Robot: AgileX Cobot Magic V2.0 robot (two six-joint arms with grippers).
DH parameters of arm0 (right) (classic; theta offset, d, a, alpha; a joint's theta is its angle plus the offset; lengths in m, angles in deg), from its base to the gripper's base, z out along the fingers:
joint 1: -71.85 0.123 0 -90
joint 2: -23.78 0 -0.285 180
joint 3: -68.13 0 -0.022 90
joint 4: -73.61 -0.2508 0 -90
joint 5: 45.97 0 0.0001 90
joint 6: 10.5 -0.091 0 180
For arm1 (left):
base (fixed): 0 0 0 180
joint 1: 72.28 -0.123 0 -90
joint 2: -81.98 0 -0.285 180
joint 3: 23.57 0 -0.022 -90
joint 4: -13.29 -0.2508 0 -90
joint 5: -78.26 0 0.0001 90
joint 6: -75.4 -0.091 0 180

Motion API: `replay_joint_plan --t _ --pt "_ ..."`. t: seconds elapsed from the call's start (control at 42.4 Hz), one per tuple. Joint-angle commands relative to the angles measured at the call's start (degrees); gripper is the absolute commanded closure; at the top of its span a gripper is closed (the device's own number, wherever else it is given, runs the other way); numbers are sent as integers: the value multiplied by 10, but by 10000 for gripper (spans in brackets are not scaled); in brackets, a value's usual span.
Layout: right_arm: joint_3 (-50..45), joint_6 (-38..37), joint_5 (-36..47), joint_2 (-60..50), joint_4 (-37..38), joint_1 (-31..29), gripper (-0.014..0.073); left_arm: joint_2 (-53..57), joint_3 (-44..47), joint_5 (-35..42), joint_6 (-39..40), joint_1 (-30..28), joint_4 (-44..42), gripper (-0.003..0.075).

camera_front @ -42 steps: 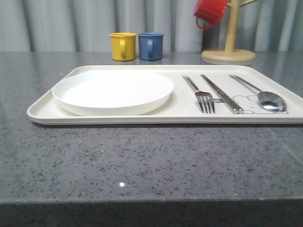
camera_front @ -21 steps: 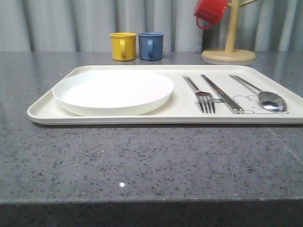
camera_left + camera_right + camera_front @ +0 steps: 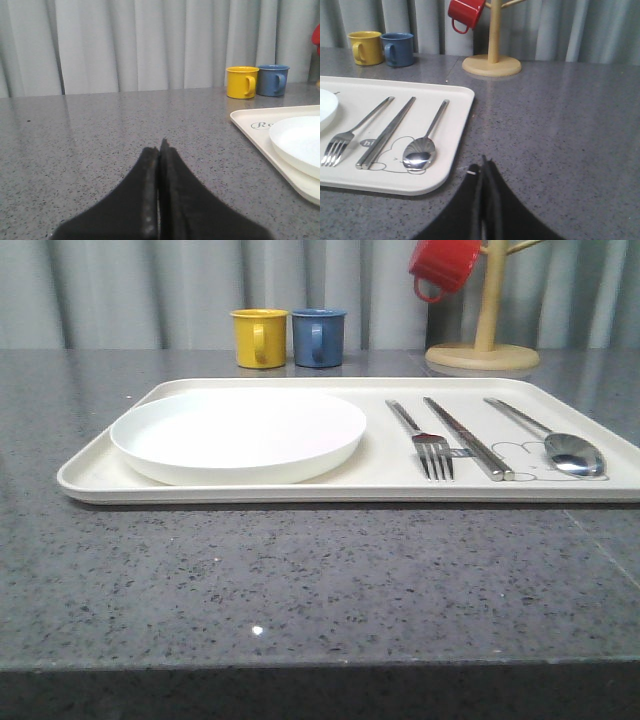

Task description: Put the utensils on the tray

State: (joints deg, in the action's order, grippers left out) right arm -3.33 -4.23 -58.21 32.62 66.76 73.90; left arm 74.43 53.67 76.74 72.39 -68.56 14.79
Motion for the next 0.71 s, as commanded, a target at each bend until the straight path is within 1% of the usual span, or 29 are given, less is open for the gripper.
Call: replay_joint_plan --t 0.0,0.189,0.683 --pt "-24 3 93 -15 1 -9 707 12 9 47 1 -2 5 741" --pt "-72 3 147 -25 1 -16 707 11 9 47 1 -2 5 741" --pt "-72 0 148 -25 1 -16 707 11 9 47 1 -2 5 741"
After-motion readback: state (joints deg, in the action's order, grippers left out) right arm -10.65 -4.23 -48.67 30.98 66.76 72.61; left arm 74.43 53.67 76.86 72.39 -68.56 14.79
